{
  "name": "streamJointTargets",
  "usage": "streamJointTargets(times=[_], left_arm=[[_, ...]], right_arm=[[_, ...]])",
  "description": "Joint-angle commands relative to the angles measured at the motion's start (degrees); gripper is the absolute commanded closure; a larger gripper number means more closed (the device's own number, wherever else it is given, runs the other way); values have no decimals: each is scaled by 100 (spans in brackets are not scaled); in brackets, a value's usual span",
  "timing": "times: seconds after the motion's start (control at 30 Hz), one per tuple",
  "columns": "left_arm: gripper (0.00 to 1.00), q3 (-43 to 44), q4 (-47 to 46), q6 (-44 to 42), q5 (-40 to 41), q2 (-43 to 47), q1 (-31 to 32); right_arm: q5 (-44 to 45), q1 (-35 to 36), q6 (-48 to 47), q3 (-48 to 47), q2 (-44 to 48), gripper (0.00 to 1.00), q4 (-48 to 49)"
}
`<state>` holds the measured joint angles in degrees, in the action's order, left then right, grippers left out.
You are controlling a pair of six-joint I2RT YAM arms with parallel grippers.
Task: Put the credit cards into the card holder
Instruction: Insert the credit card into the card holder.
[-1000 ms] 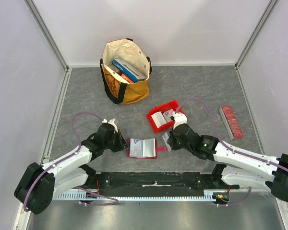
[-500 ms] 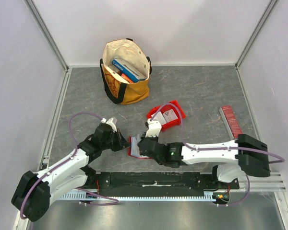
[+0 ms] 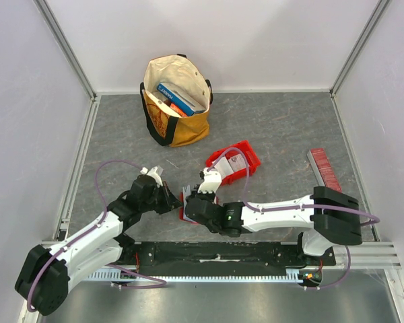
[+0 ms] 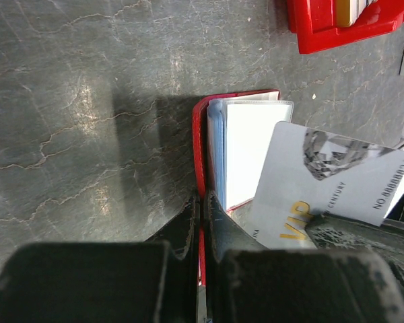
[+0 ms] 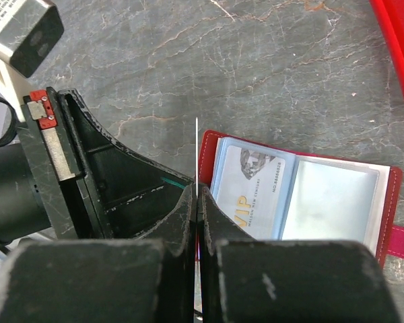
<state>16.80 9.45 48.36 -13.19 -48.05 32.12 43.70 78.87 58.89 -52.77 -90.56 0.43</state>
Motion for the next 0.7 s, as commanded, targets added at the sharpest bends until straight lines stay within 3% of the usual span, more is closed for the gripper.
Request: streamJointTargets(times=[0.0, 0.67], left_arm=[[98, -27, -75, 165, -114, 77, 5], [98, -27, -101, 139, -70, -29, 5]], right_arm=[[323, 6, 114, -286, -163, 100, 160], [332, 6, -89, -374, -356, 100, -271]])
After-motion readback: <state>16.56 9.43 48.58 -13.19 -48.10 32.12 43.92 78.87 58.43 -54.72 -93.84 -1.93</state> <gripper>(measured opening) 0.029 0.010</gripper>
